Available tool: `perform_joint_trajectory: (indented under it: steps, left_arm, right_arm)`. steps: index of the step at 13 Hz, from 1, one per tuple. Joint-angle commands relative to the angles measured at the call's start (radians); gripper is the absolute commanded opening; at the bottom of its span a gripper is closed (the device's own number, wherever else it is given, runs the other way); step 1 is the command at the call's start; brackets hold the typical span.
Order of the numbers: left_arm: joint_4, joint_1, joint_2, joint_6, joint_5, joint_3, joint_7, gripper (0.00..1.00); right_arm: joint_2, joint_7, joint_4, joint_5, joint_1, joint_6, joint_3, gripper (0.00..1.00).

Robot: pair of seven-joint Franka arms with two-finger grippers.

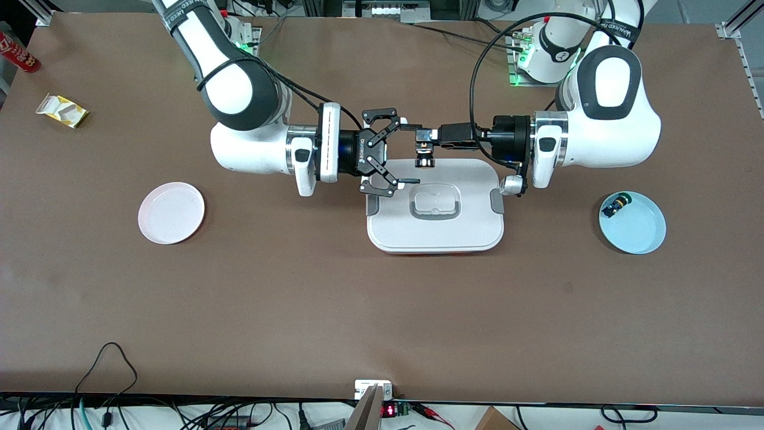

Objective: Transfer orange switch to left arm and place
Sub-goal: 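Grasp the switch with the left gripper while the right gripper releases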

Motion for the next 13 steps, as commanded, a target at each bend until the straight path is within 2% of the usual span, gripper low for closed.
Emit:
perform_joint_trajectory:
  steps: [1,6,8,11,13]
  left_arm:
    - [-0.005,0.009,-0.019,-0.013,0.018,-0.005,0.023,0.21]
    - [0.015,0.047,-0.008,-0.102,0.381,0.003,0.214,0.21]
    - [0.046,0.084,0.004,-0.142,0.583,0.003,0.291,0.18]
    - [0.069,0.138,0.01,-0.21,0.851,0.003,0.461,0.18]
    - [0.083,0.144,0.01,-0.214,1.056,0.003,0.544,0.2]
  right_arm:
    - [-0.037,-0.013,-0.041,0.021,0.0,0.021,-0.028,1.0]
    - [-0.065,-0.011,-0.096,0.01,-0.04,-0.042,-0.101,1.0]
    - [-0.069,-0.01,-0.119,-0.002,-0.066,-0.111,-0.113,1.0]
    - [-0.071,-0.006,-0.121,-0.104,-0.114,-0.213,-0.163,1.0]
    - [-0.071,0.056,-0.121,-0.204,-0.131,-0.353,-0.235,1.0]
